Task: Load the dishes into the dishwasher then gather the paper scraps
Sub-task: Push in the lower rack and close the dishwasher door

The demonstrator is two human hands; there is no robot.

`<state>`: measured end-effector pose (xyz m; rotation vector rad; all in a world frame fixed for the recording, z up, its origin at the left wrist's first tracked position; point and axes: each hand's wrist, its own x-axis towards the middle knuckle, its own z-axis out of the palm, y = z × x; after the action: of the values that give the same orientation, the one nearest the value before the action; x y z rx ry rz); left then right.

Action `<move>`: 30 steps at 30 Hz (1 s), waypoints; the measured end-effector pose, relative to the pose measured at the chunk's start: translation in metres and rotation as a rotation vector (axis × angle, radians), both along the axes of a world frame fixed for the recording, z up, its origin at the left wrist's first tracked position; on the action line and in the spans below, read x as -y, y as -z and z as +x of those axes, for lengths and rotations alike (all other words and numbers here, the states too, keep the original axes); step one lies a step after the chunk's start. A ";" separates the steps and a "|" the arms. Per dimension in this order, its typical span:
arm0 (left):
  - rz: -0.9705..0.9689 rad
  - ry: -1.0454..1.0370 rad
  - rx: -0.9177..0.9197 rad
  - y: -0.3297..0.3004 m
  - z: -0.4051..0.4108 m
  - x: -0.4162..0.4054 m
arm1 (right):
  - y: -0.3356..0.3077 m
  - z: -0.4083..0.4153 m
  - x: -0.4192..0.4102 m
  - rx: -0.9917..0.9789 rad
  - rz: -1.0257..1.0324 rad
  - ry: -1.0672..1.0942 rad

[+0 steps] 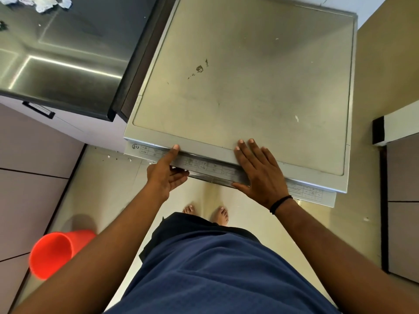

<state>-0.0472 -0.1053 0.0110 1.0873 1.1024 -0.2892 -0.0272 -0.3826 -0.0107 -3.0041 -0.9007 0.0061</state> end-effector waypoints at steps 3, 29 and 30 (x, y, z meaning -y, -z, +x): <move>-0.016 0.114 -0.015 -0.002 0.004 -0.006 | 0.001 -0.001 -0.002 0.000 -0.016 0.009; 1.448 1.017 0.836 -0.006 0.033 -0.028 | 0.010 0.001 -0.005 0.071 0.174 0.110; 1.433 1.105 0.849 -0.007 0.037 -0.033 | 0.009 -0.001 -0.002 0.073 0.192 0.174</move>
<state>-0.0107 -0.0724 0.0182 2.6987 -0.3712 0.2102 -0.0278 -0.3804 -0.0197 -2.9060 -0.6016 -0.1811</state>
